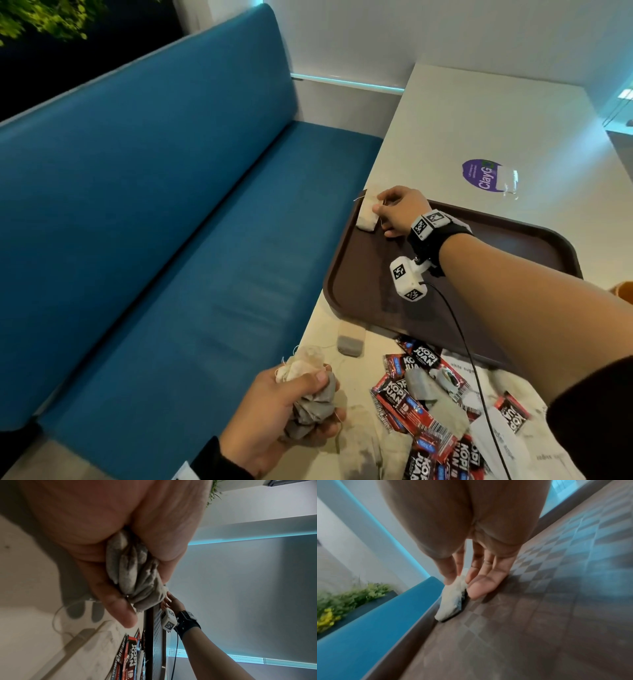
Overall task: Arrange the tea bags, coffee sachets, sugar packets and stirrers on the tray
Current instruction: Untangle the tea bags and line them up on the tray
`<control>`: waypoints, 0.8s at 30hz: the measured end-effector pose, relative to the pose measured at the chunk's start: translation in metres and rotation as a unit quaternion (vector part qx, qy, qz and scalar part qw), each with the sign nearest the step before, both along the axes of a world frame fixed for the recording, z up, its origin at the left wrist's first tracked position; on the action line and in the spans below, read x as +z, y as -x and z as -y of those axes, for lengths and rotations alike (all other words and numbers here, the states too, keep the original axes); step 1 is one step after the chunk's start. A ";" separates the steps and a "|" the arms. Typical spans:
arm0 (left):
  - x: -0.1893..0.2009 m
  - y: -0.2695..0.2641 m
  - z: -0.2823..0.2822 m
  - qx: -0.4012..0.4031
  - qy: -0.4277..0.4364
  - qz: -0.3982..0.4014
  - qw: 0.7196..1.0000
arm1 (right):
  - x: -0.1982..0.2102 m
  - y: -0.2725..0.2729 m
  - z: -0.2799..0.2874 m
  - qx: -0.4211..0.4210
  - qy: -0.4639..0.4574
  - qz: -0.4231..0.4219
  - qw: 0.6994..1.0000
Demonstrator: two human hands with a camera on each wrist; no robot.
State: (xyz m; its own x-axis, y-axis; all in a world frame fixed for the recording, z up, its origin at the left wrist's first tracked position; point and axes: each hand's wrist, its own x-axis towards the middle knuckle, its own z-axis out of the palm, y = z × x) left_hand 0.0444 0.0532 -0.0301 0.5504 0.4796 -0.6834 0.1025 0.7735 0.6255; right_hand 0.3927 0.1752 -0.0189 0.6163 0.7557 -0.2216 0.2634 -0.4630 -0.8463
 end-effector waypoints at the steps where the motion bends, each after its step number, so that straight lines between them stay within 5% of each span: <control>1: 0.000 0.000 0.000 -0.001 0.000 0.001 1.000 | 0.000 0.001 0.001 0.001 -0.007 0.010 1.000; 12: -0.003 0.001 0.001 -0.005 -0.016 -0.006 1.000 | -0.013 -0.001 0.002 0.095 0.055 0.164 0.980; 24: -0.003 0.003 0.005 0.020 -0.030 0.020 0.999 | 0.017 0.015 0.037 0.075 0.011 0.152 0.985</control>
